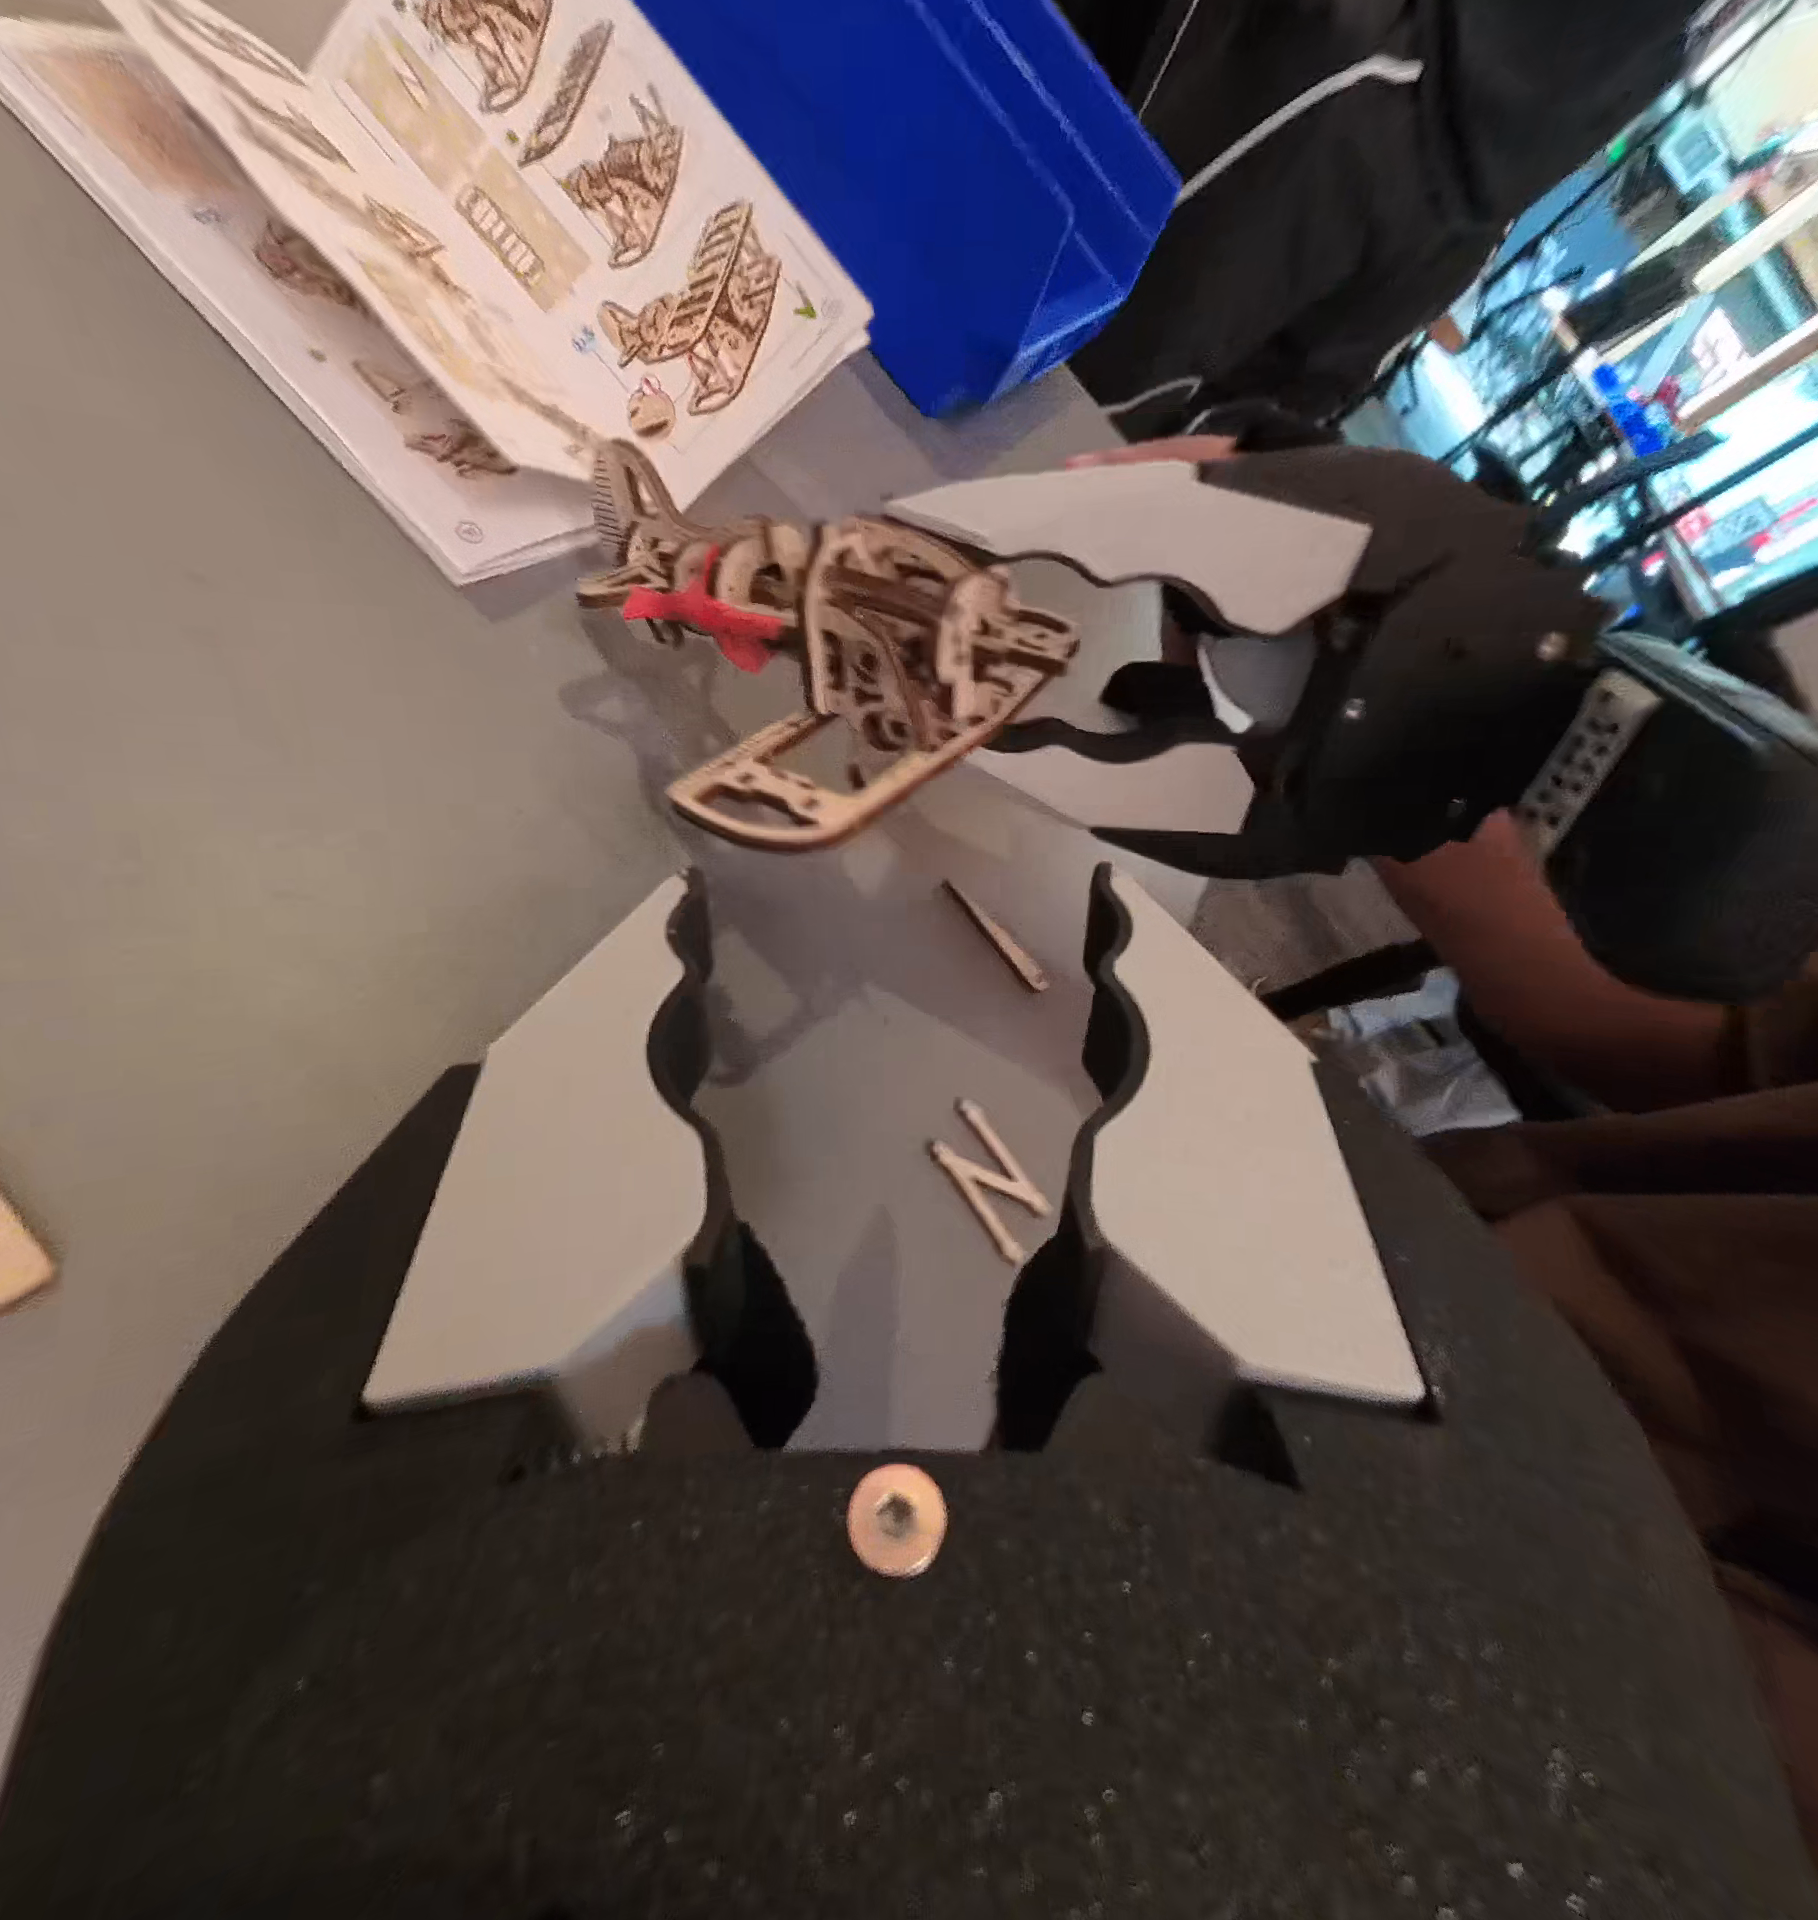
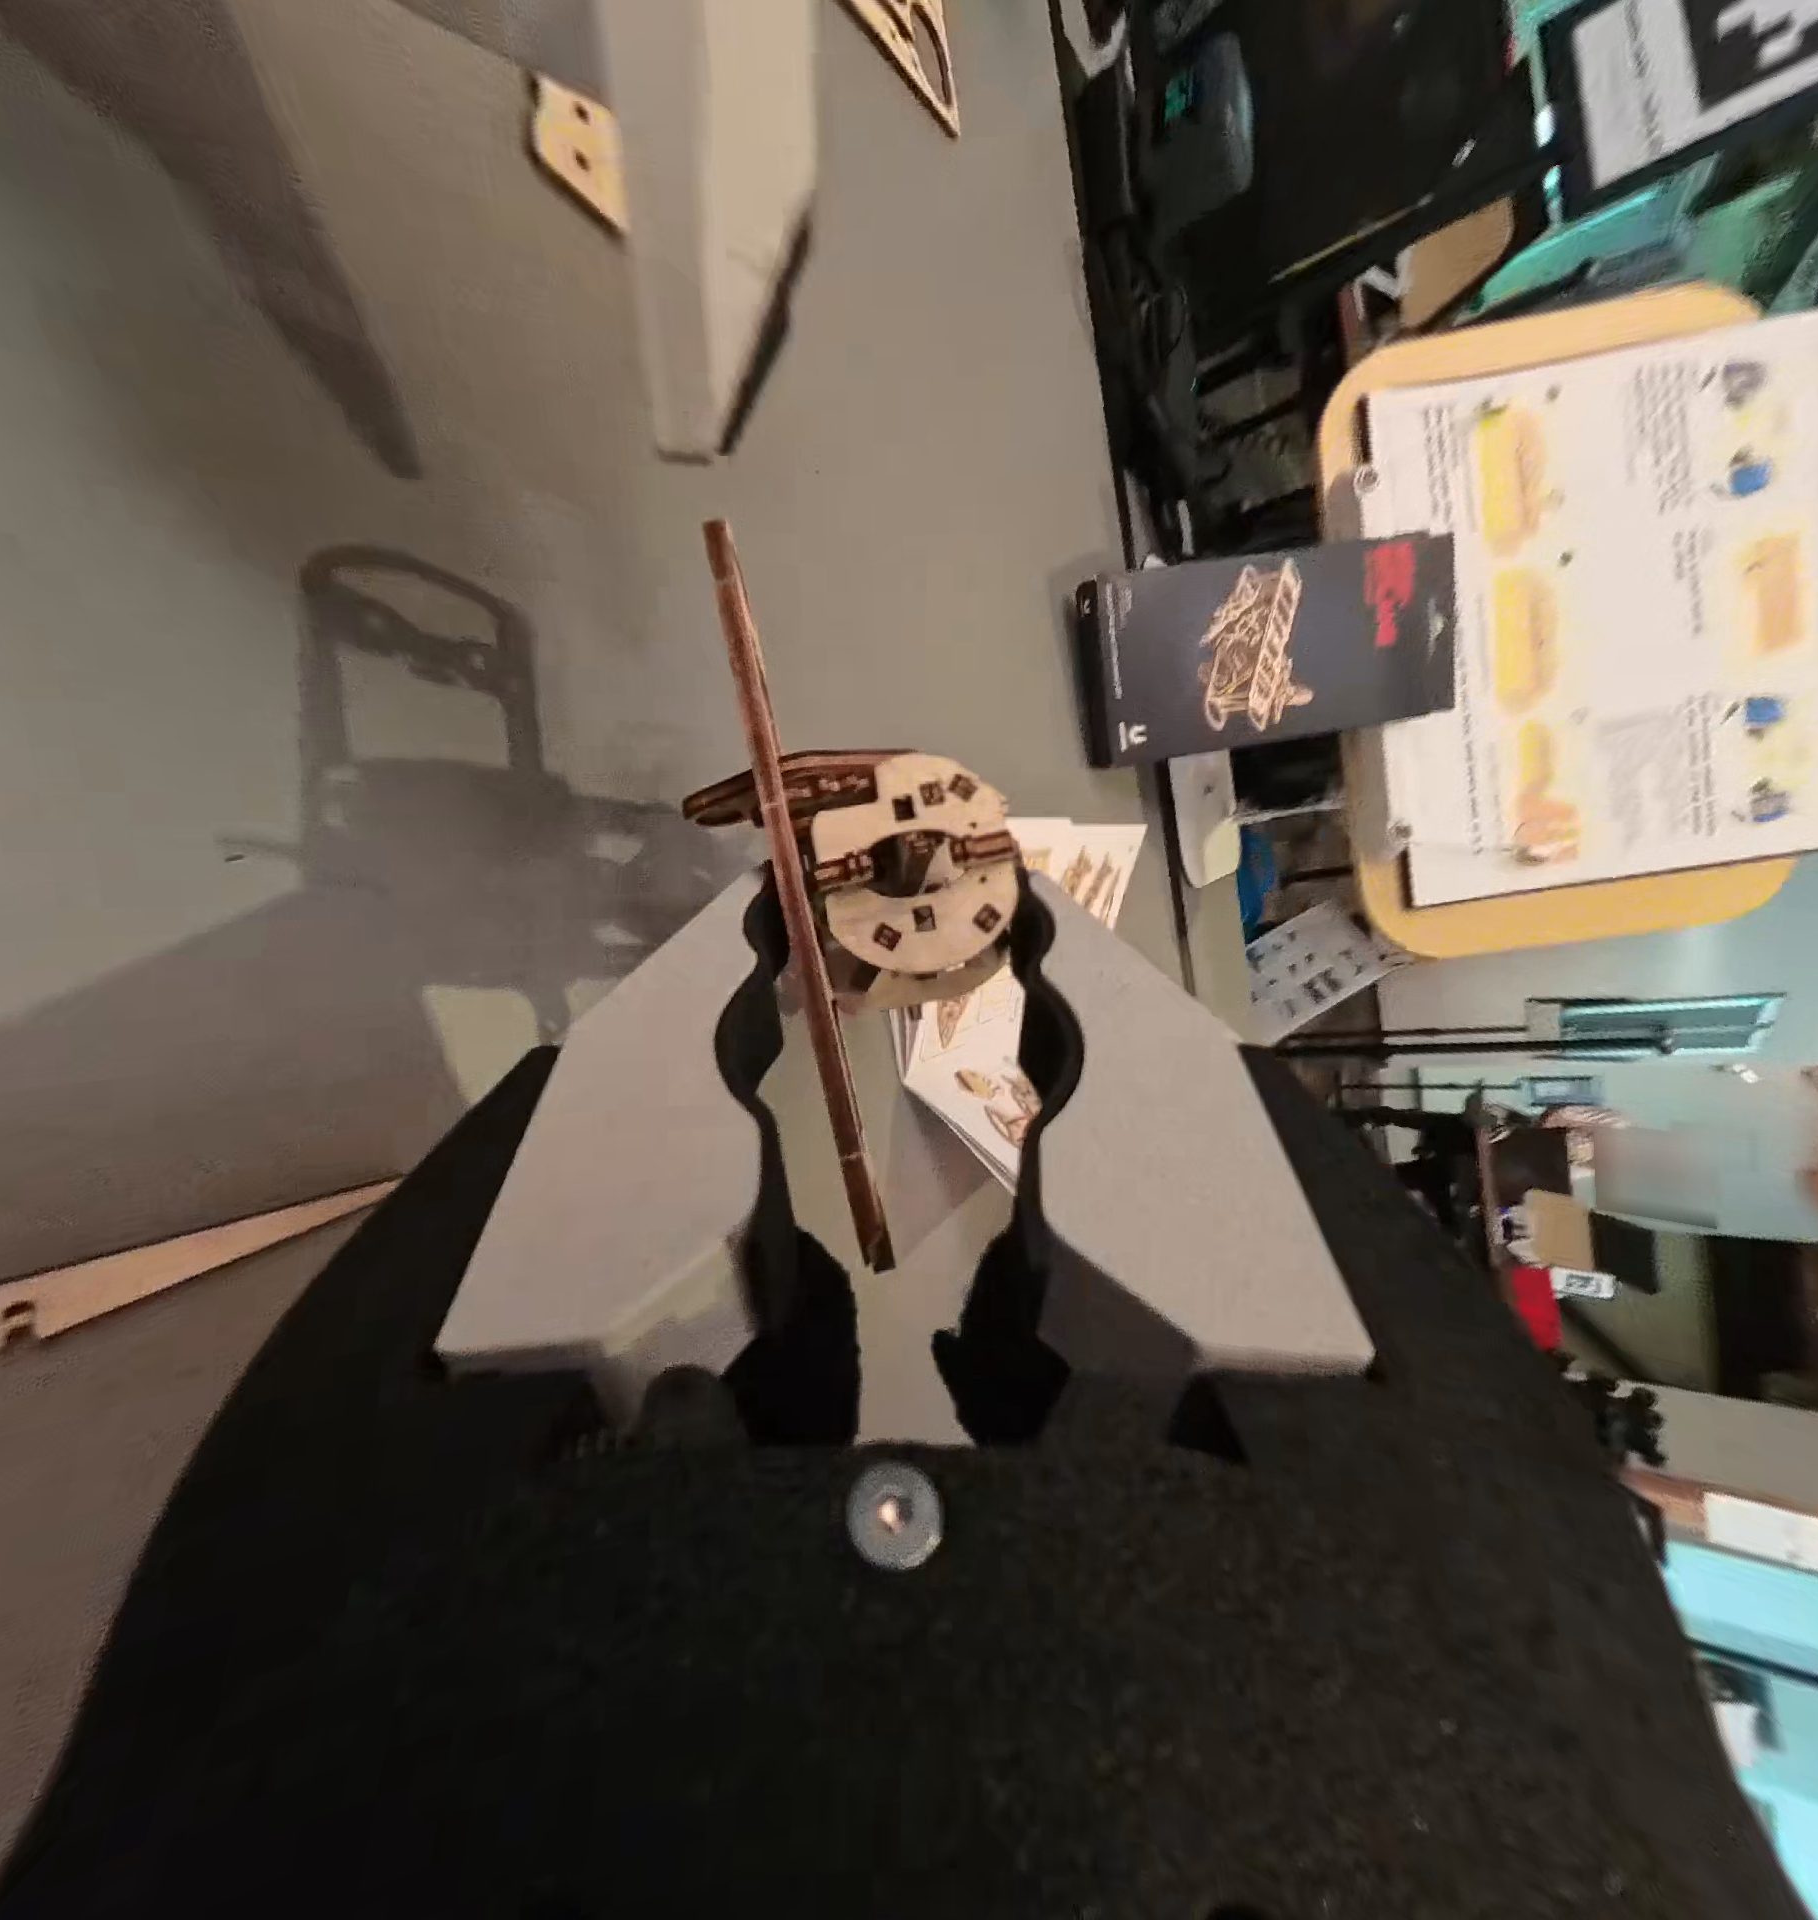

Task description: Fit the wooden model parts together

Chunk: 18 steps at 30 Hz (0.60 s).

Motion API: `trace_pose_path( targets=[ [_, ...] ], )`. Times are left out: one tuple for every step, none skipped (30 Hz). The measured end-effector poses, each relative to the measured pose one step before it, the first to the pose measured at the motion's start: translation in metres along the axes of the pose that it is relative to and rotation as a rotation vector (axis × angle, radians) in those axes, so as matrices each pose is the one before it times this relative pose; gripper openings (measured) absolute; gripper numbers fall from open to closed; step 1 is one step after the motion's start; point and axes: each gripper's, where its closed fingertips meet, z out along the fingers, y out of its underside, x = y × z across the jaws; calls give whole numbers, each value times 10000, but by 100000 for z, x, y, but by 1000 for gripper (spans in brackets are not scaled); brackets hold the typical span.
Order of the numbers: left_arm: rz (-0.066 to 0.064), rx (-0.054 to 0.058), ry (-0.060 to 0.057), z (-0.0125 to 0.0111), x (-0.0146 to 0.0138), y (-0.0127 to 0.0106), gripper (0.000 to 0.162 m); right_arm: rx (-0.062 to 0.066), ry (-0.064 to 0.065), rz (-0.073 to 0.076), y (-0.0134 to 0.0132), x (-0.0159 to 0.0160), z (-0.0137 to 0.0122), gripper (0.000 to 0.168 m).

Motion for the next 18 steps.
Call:
trace_pose_path(
  targets=[
    [276, -248, 37, 219, -525, 168, 71, 87, 50, -141, -97, -422, -160, 41],
    [354, -423, 268, 297, -211, 424, 73, 109, -69, -76, -107, -531, -168, 41],
    [262, -591, 364, 335, -74, 606, 76, 155, -11, -46, -195, -414, -191, 41],
    [297, -553, 423, 329, 125, 588, 78, 193, 53, -98, -258, -317, -195, 41],
    [324, -480, 314, 317, 56, 479, 78, 199, 71, -195, -282, -312, -174, 41],
    [296, -363, 149, 302, -101, 314, 77, 172, 105, -238, -241, -250, -107, 41],
    [254, -383, 274, 349, 177, 366, 77, 147, 172, -201, -218, -154, -29, 41],
    [162, -402, 211, 390, 118, 365, 76, 73, 133, -215, -128, -173, -5, 41],
    [181, -338, 179, 395, 167, 284, 76, -30, 77, -175, 9, -192, 14, 41],
    [188, -358, 108, 402, 144, 310, 74, -33, 41, -119, 23, -169, 16, 41],
    [158, -356, -118, 355, -190, 308, 73, 36, 56, -125, -53, -112, -21, 41],
    [108, -279, -103, 268, -179, 210, 69, 35, 61, -78, -50, -75, -9, 41],
    [32, -96, -25, 143, -72, -67, 66, -43, 92, 34, 39, -10, -49, 41],
    [-39, 100, 51, 5, 9, -258, 64, -80, 62, 88, 48, 18, -78, 41],
    [-87, 60, 109, 12, 36, -128, 64, -23, -7, 71, -9, -28, -75, 41],
    [-29, -71, 51, 22, -45, 112, 61, 56, 0, 44, -56, -40, -68, 41],
    [69, -50, -121, -48, -231, 87, 52, 104, 43, 43, -87, -23, -73, 41],
    [126, -46, -105, -66, -165, 88, 45, 96, 82, 26, -38, -24, -25, 41]
  ],
)
